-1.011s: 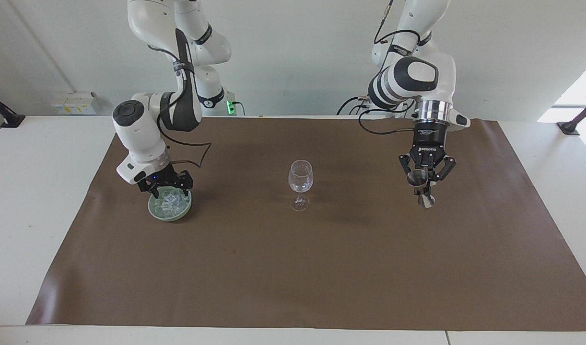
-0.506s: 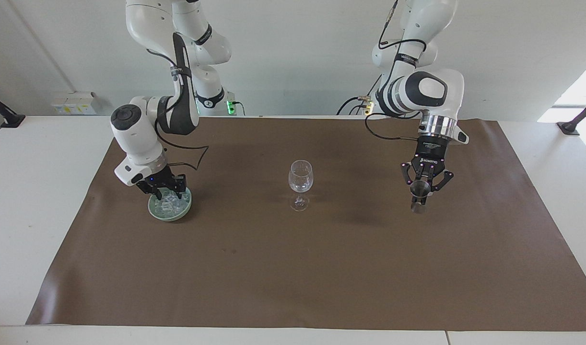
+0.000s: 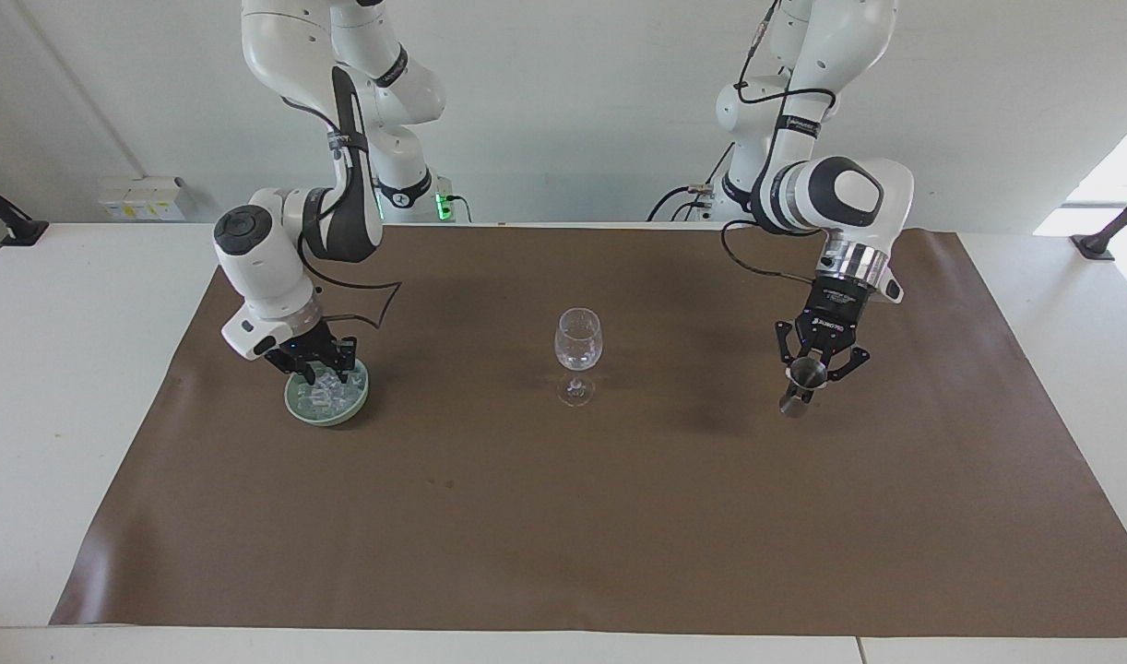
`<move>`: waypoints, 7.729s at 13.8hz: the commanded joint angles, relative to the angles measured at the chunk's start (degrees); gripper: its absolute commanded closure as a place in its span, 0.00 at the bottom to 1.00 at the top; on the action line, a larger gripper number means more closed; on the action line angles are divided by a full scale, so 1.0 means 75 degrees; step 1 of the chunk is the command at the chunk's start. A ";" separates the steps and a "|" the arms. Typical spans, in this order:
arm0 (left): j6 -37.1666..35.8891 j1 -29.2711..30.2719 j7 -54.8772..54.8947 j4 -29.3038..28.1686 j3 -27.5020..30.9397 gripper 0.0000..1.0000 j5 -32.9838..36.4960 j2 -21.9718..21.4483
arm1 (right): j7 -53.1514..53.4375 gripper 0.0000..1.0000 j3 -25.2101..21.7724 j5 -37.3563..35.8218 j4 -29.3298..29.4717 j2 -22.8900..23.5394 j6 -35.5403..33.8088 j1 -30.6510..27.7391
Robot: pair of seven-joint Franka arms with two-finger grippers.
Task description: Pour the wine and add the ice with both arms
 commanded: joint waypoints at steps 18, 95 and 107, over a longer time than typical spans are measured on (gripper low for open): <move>-0.5410 0.2861 -0.0803 0.0528 0.0237 1.00 0.4716 0.1920 | -0.0374 0.21 0.0063 0.0165 0.0524 -0.0040 0.0058 0.0011; -0.9673 0.0462 0.8009 0.5661 0.2262 0.00 1.3835 -0.0340 | 0.6773 1.00 0.2957 0.1126 0.2516 -0.0134 -0.0677 0.1886; -1.1210 -0.1322 0.8312 0.6869 0.3636 0.00 1.4304 -0.0023 | 0.6878 0.68 0.2945 0.1126 0.2469 -0.0122 -0.0560 0.2003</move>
